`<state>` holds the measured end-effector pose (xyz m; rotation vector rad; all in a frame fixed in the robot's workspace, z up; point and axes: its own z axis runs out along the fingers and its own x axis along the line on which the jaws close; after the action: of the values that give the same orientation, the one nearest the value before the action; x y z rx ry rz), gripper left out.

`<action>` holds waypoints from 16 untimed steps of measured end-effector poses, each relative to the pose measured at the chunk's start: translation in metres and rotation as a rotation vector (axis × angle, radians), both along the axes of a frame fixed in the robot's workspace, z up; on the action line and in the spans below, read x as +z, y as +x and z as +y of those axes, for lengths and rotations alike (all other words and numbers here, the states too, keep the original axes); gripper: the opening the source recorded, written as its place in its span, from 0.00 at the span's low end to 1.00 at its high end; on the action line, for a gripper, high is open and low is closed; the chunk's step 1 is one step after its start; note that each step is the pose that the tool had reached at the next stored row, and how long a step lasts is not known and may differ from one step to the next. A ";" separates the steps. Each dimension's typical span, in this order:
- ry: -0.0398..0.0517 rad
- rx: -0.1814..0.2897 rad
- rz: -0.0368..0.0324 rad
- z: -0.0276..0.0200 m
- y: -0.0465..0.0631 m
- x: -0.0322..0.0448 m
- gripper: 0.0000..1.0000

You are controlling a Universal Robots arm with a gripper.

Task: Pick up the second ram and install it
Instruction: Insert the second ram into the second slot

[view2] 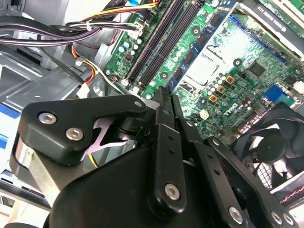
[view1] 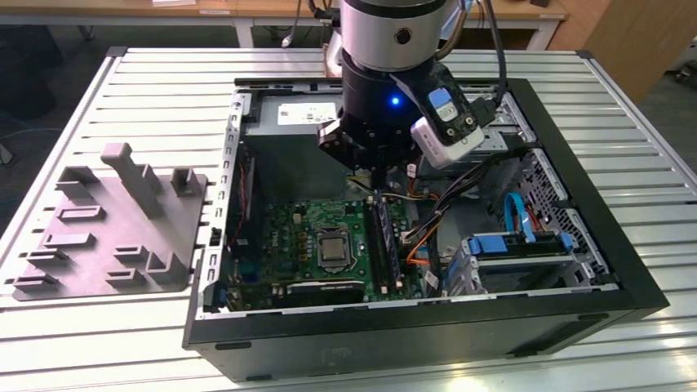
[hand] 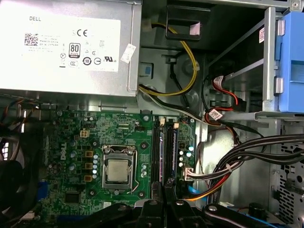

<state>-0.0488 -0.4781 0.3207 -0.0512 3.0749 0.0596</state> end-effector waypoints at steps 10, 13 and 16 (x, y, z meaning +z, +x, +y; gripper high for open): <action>0.0005 0.000 -0.0001 0.0000 0.000 -0.0053 0.13; 0.0007 0.000 0.0000 0.0000 0.000 -0.0081 0.13; 0.0007 0.000 -0.0001 0.0000 0.000 -0.0125 0.13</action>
<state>-0.0488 -0.4781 0.3082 -0.0511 3.0748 0.0606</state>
